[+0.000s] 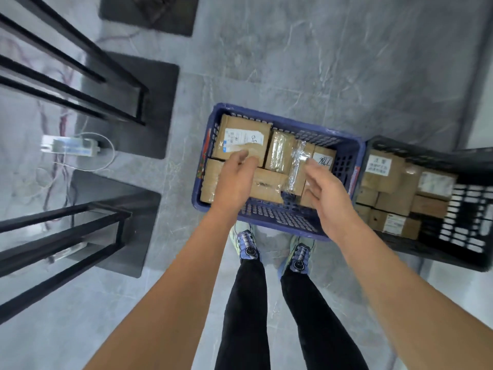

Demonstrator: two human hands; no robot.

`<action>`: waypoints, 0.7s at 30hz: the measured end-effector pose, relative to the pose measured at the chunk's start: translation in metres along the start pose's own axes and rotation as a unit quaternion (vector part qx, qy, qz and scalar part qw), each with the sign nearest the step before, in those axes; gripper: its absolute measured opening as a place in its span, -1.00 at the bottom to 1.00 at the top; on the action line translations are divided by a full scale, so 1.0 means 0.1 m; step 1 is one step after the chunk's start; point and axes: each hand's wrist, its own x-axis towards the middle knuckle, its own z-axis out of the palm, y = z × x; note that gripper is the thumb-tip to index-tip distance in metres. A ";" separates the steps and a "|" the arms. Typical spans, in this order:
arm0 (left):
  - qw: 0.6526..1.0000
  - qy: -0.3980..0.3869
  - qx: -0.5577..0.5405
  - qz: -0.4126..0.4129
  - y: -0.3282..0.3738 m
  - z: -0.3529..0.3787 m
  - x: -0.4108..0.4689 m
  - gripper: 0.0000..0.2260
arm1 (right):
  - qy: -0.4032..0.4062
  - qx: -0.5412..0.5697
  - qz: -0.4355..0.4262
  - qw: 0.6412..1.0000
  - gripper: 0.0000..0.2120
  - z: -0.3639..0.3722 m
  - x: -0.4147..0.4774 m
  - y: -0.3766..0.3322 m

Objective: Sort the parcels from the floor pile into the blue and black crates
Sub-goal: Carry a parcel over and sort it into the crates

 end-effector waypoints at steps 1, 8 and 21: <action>1.000 -0.001 -0.009 0.014 0.16 -0.08 -0.14 -0.56 | 0.000 -0.001 -0.016 1.000 -0.36 0.02 -0.15 -0.18; 0.993 0.015 -0.061 0.096 1.23 -0.68 -1.22 -0.60 | -0.011 -0.009 -0.113 0.994 -0.42 0.18 -1.26 -1.40; 0.960 0.105 -0.151 0.212 1.99 -1.45 -3.25 -0.48 | -0.167 -0.075 -0.281 0.942 -0.43 0.57 -2.99 -2.66</action>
